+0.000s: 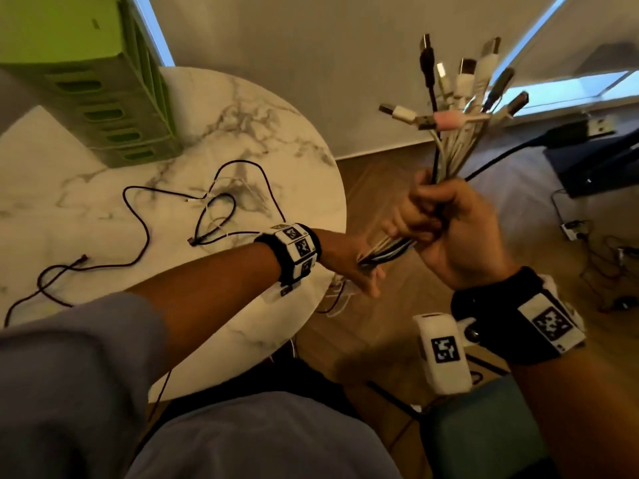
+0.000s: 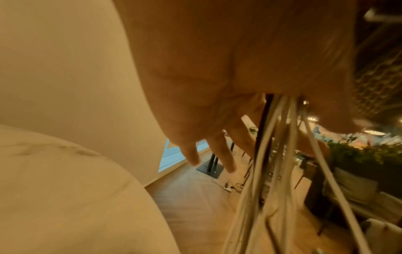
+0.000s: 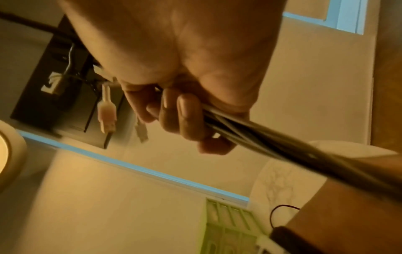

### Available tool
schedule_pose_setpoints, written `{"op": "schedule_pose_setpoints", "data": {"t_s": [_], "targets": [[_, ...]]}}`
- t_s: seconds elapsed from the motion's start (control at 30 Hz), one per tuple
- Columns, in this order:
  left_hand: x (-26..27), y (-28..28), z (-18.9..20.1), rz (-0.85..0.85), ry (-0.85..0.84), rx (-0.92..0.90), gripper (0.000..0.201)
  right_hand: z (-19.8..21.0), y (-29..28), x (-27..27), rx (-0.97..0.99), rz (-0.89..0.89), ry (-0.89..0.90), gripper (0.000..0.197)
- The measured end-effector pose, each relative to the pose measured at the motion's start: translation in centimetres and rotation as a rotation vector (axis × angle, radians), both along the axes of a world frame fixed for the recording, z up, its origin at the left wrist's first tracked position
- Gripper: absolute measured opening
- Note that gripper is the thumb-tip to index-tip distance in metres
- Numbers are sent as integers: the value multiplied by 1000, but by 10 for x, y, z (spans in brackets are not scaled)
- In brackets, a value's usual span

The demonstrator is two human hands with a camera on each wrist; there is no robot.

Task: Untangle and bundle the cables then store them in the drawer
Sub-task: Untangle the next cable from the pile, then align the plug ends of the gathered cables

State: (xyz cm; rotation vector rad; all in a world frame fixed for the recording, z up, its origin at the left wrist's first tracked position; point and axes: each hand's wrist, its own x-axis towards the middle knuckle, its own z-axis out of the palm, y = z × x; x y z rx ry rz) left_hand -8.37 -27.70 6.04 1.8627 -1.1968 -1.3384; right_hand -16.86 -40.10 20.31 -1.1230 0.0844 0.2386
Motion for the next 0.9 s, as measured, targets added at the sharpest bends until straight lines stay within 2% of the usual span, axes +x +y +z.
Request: {"op": "schedule_pose_setpoints", "data": {"t_s": [0.1,0.17,0.2,0.27,0.33,0.37,0.4,0.43,0.5,0.57,0.6,0.63,0.7,0.8,0.9], "targets": [[29,-11,-19,405,-358,-205,32,8,-13,0,-174,-34,-21,30],[39,-15,-19,610,-399,-163,21,6,-19,5,-329,-134,-28,28],[39,-17,-17,606,-384,-112,16,4,-21,9,-374,-185,-17,31],[33,-17,-18,389,-286,-5,24,0,-27,20,-349,-268,45,35],[28,-11,-23,156,-128,73,57,-1,-36,35,-350,-312,134,33],[26,-5,-25,104,-64,87,75,-2,-41,40,-377,-313,178,33],[26,3,-19,122,8,80,89,-3,-43,45,-401,-295,220,34],[27,11,-12,195,104,41,94,-6,-45,48,-418,-256,260,35],[31,24,13,391,298,-141,72,-15,-46,50,-476,-112,296,35],[33,33,38,525,404,-333,53,-21,-35,48,-645,115,254,20],[32,36,50,552,441,-398,53,-22,-27,47,-750,222,217,11],[29,38,61,573,465,-448,61,-21,-17,48,-840,289,173,15],[27,43,65,641,444,-474,72,-21,10,52,-971,369,53,17],[27,61,64,845,264,-478,46,-27,45,57,-1086,472,-63,11],[25,91,74,997,168,-518,43,-40,72,64,-1036,477,-124,16]]}}
